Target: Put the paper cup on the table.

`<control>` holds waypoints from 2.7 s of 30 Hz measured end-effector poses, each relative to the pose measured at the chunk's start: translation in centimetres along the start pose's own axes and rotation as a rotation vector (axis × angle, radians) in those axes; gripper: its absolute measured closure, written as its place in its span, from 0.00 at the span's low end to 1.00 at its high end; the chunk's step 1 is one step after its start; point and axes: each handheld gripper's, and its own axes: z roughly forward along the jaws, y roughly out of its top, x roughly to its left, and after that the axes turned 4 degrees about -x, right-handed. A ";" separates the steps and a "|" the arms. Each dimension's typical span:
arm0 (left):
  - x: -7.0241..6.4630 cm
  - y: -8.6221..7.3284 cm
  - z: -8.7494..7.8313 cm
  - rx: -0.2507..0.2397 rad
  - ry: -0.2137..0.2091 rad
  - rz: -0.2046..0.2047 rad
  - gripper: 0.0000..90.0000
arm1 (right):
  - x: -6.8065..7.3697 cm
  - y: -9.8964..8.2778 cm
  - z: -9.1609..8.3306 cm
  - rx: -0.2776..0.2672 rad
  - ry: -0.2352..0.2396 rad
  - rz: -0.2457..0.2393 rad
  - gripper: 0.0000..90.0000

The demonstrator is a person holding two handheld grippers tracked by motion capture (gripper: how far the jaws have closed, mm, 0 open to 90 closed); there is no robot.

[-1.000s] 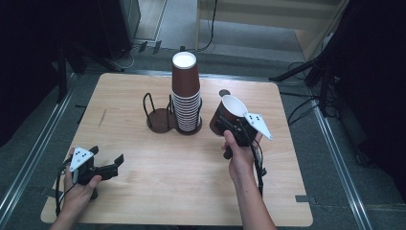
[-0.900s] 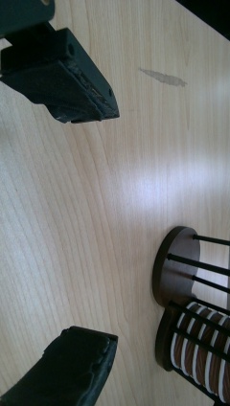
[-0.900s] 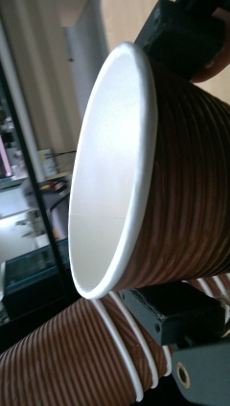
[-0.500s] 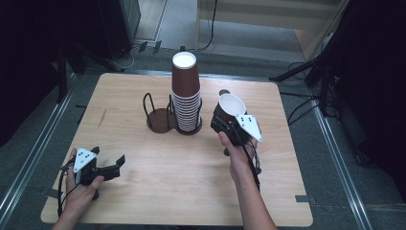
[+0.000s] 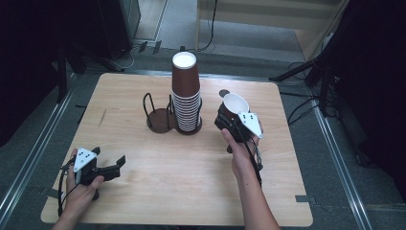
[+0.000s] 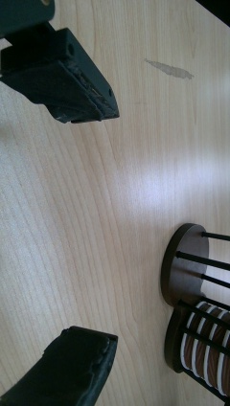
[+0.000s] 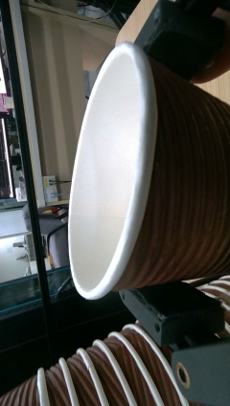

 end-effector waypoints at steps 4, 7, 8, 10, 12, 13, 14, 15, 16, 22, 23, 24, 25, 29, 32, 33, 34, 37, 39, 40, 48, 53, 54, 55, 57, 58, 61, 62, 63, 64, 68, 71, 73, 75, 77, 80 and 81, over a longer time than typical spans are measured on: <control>0.0 0.0 0.0 0.000 -0.003 0.002 0.00 | -0.4 -0.3 0.5 0.004 -0.025 -0.008 0.12; 0.0 0.0 0.0 0.000 -0.004 0.002 0.00 | -0.5 -0.4 0.7 0.004 -0.033 -0.017 0.12; 0.0 0.0 0.0 0.001 -0.005 0.002 0.00 | -0.6 -0.4 0.8 0.002 -0.035 -0.019 0.12; 0.0 0.0 0.0 0.000 -0.005 0.003 0.00 | -0.7 -0.4 1.0 0.003 -0.043 -0.020 0.12; 0.0 0.0 0.0 0.000 -0.006 0.002 0.00 | -0.8 -0.4 1.2 -0.001 -0.050 -0.024 0.12; 0.0 0.0 0.0 -0.001 -0.007 0.002 0.00 | -0.8 -0.3 1.2 -0.001 -0.047 -0.029 0.12; 0.0 0.0 0.0 -0.001 -0.007 0.002 0.00 | -0.8 -0.3 1.2 -0.001 -0.047 -0.029 0.12; 0.0 0.0 0.0 0.001 -0.007 0.002 0.00 | -0.9 -0.3 1.3 0.000 -0.046 -0.033 0.12; 0.0 0.0 0.0 0.002 -0.009 0.003 0.00 | -0.9 -0.4 1.4 0.004 -0.044 -0.052 0.12; -0.1 0.0 0.0 0.005 -0.009 0.005 0.00 | -1.3 -0.7 1.8 0.012 -0.056 -0.082 0.12; -0.1 0.0 0.0 0.005 -0.009 0.005 0.00 | -1.3 -0.7 1.8 0.012 -0.056 -0.082 0.12; -0.1 0.0 0.0 0.005 -0.008 0.005 0.00 | -1.4 -0.7 1.9 0.013 -0.064 -0.079 0.12; -0.1 0.0 0.0 0.005 -0.008 0.005 0.00 | -1.6 -0.8 2.0 0.014 -0.073 -0.080 0.12; -0.1 0.0 0.0 0.004 -0.008 0.006 0.00 | -2.3 -1.2 2.5 -0.006 -0.092 -0.084 0.12; -0.1 0.0 0.0 0.005 -0.009 0.005 0.00 | -2.5 -1.4 2.7 -0.016 -0.099 -0.095 0.12; -0.1 0.0 0.0 0.004 -0.009 0.004 0.00 | -2.7 -1.5 2.8 -0.026 -0.099 -0.114 0.12; -0.1 0.0 -0.1 0.004 -0.009 0.004 0.00 | -2.7 -1.5 2.8 -0.026 -0.099 -0.114 0.12; -0.1 0.0 0.0 0.005 -0.009 0.005 0.00 | -2.8 -1.9 3.1 -0.030 -0.092 -0.142 0.12; -0.1 0.0 0.0 0.006 -0.009 0.009 0.00 | -2.9 -2.2 3.2 -0.025 -0.088 -0.163 0.12; -0.1 0.0 0.0 0.005 -0.010 0.009 0.00 | -2.9 -2.6 3.4 -0.023 -0.085 -0.176 0.12; -0.2 0.0 0.0 0.005 -0.009 0.009 0.00 | -2.8 -3.1 3.8 -0.013 -0.089 -0.180 0.12; -0.2 0.0 0.0 0.006 -0.010 0.012 0.00 | -3.0 -3.6 3.9 0.004 -0.098 -0.227 0.12; -0.2 0.0 -0.1 0.005 -0.010 0.011 0.00 | -3.1 -3.6 3.9 0.005 -0.102 -0.236 0.12; -0.2 0.0 -0.1 0.005 -0.010 0.012 0.00 | -3.1 -3.6 4.0 0.008 -0.103 -0.237 0.12; -0.2 0.0 0.0 0.005 -0.009 0.011 0.00 | -3.2 -3.7 4.0 0.012 -0.105 -0.233 0.12; -0.2 0.0 0.0 0.005 -0.010 0.012 0.00 | -3.2 -3.7 4.0 0.017 -0.106 -0.233 0.12; -0.2 0.0 0.0 0.005 -0.010 0.012 0.00 | -3.3 -3.8 4.0 0.019 -0.105 -0.237 0.12; -0.2 0.0 -0.1 0.005 -0.011 0.014 0.00 | -3.2 -4.0 4.0 0.024 -0.101 -0.244 0.12; -0.2 0.0 -0.1 0.005 -0.011 0.014 0.00 | -3.2 -4.0 4.0 0.024 -0.101 -0.244 0.12; -0.2 0.0 -0.1 0.002 -0.011 0.013 0.00 | -3.1 -4.1 4.0 0.029 -0.096 -0.251 0.12; -0.2 0.0 -0.1 0.003 -0.011 0.015 0.00 | -3.0 -4.3 4.0 0.035 -0.089 -0.254 0.11; -0.2 0.0 -0.1 0.003 -0.011 0.016 0.00 | -3.0 -4.4 4.0 0.037 -0.088 -0.255 0.11; -0.2 0.0 -0.1 0.002 -0.013 0.016 0.00 | -3.0 -4.5 4.0 0.036 -0.089 -0.256 0.11; -0.2 0.0 -0.1 0.001 -0.011 0.018 0.00 | -3.1 -4.5 4.0 0.039 -0.091 -0.249 0.11; -0.2 0.0 -0.1 0.001 -0.011 0.018 0.00 | -3.2 -4.6 4.0 0.042 -0.094 -0.246 0.11; -0.3 0.0 -0.1 0.002 -0.010 0.019 0.00 | -3.4 -4.7 3.9 0.045 -0.096 -0.238 0.11; -0.2 0.0 -0.1 0.002 -0.010 0.019 0.00 | -3.5 -4.8 3.9 0.047 -0.097 -0.237 0.11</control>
